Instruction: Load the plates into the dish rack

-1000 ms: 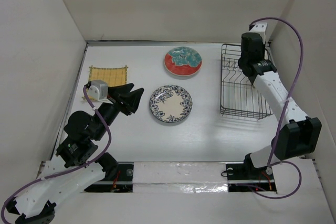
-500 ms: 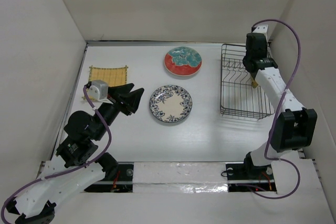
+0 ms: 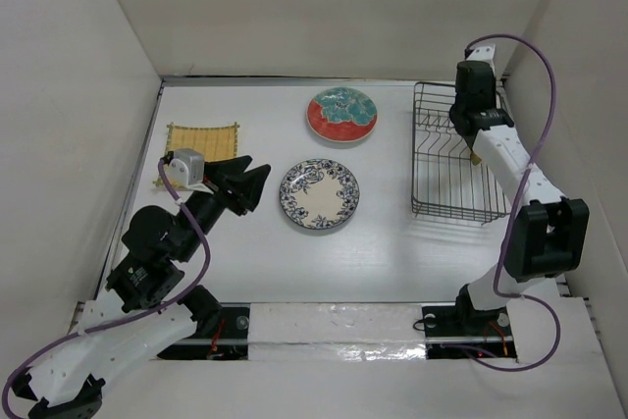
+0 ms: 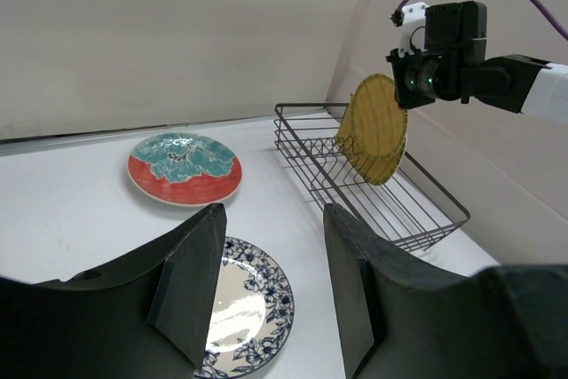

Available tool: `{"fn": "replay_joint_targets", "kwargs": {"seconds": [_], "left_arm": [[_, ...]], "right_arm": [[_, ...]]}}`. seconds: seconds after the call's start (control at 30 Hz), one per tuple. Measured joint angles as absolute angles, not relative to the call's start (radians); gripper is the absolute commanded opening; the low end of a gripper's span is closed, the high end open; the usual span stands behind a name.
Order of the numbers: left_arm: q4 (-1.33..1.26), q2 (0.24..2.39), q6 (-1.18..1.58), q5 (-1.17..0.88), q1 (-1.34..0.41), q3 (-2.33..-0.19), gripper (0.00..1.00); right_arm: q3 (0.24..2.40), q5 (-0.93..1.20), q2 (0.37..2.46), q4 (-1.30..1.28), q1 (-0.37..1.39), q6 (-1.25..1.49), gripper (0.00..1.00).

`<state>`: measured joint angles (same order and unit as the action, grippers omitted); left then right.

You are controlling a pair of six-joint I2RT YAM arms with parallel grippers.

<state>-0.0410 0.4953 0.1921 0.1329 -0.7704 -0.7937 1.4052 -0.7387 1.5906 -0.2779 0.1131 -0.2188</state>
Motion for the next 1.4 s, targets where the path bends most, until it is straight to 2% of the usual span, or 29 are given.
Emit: {"fn": "replay_joint_targets", "kwargs": {"seconds": [0.87,1.03,1.07,1.1,1.23,1.27,1.3,1.4], "left_arm": [[-0.042,0.535,0.192,0.132,-0.770,-0.793,0.45],[-0.042,0.537,0.192,0.133,-0.770,-0.793,0.45],[-0.042,0.537,0.192,0.133,-0.770,-0.793,0.45],[-0.042,0.540,0.192,0.133,-0.770,-0.793,0.45],[-0.043,0.554,0.192,0.133,-0.770,-0.793,0.45],[-0.043,0.557,0.192,0.133,-0.770,-0.793,0.45],[-0.043,0.559,0.192,0.133,-0.770,-0.793,0.45],[-0.043,0.563,0.192,0.133,-0.770,-0.793,0.45]], "right_arm": [[1.252,-0.634,1.583,-0.188,0.092,-0.077,0.00],[1.190,-0.617,1.608,-0.105,0.062,0.008,0.10],[1.183,-0.615,1.608,-0.094,0.057,0.024,0.14],[1.179,-0.612,1.608,-0.087,0.050,0.037,0.27],[1.163,-0.609,1.601,-0.080,0.035,0.076,0.51],[1.159,-0.609,1.596,-0.082,0.034,0.086,0.54],[1.155,-0.609,1.588,-0.082,0.034,0.088,0.62],[1.139,-0.597,1.531,-0.088,0.035,0.113,0.67]]}}
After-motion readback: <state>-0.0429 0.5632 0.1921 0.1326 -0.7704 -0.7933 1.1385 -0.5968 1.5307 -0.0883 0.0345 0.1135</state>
